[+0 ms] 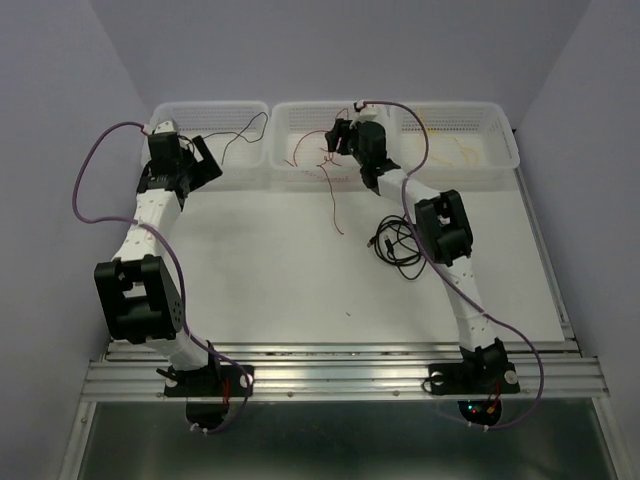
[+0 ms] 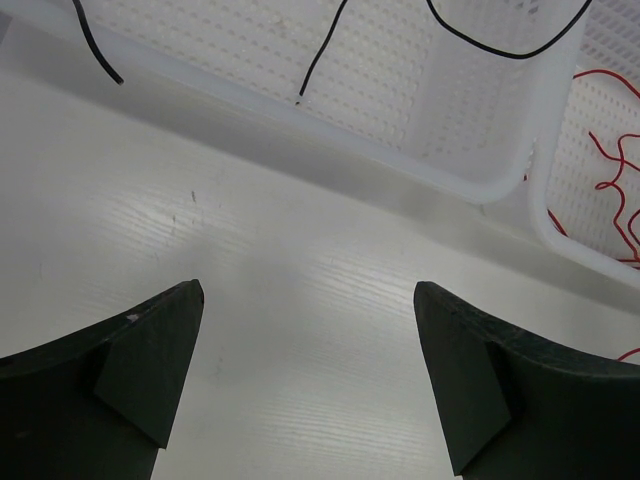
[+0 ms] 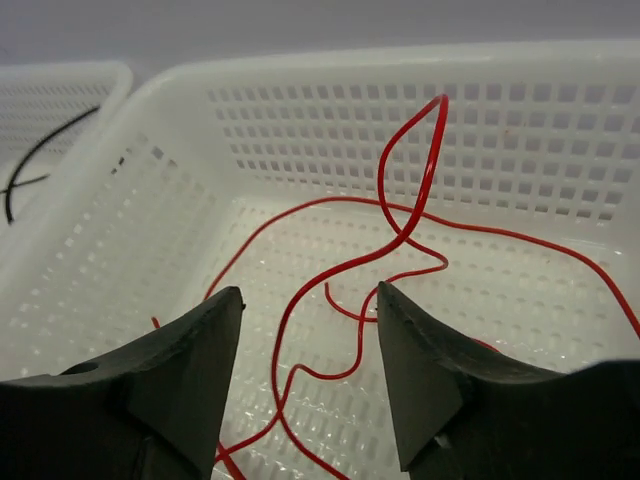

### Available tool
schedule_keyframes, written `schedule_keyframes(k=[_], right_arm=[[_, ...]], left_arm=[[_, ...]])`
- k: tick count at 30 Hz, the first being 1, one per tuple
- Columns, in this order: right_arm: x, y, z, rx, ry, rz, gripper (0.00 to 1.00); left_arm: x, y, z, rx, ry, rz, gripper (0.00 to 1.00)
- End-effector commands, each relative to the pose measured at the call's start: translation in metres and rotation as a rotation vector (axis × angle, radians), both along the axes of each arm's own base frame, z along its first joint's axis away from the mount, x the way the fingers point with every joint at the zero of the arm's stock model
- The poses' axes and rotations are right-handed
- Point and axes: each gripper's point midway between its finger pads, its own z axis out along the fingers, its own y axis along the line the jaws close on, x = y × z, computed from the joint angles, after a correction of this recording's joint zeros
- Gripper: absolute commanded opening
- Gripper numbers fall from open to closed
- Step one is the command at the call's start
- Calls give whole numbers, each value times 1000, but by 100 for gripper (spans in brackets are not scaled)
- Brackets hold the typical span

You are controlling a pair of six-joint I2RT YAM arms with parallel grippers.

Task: Untangle the cables

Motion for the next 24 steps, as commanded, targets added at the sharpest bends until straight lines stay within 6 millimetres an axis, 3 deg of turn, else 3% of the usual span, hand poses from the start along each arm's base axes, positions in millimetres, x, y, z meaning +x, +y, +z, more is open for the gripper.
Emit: schedule_keyframes(k=[1,3,5,9,10,14,15,16,21,24], right_arm=[[-12,-14,130,60,-156,-37,65],[-21,-17,159,66,-174,-30,73],[-25,-19,171,61,-167,-30,78],[-33,-36,174,22,-56,-104,92],[-37,-40,174,11,-38,-115,99],[-67,-54,161,-68,72,-114,100],[-84,-51,180,-70,50,-78,100],[-95,-52,153,-115,100,-51,100],[-170,-23,108,-225,173,57,100],[-204,-21,67,-264,240,62,100]], left_arm=[[3,-3,13,-7,-51,-14,99],[3,-5,18,-16,-66,-20,99],[3,-6,21,-20,-72,-23,99],[1,-8,30,-22,-91,-29,99],[0,-8,33,-21,-99,-29,99],[-5,-10,41,-28,-115,-35,99],[-7,-11,42,-33,-116,-32,99],[-10,-10,41,-37,-115,-28,99],[-20,-15,33,-66,-109,-19,99],[-27,-18,28,-82,-104,-20,99]])
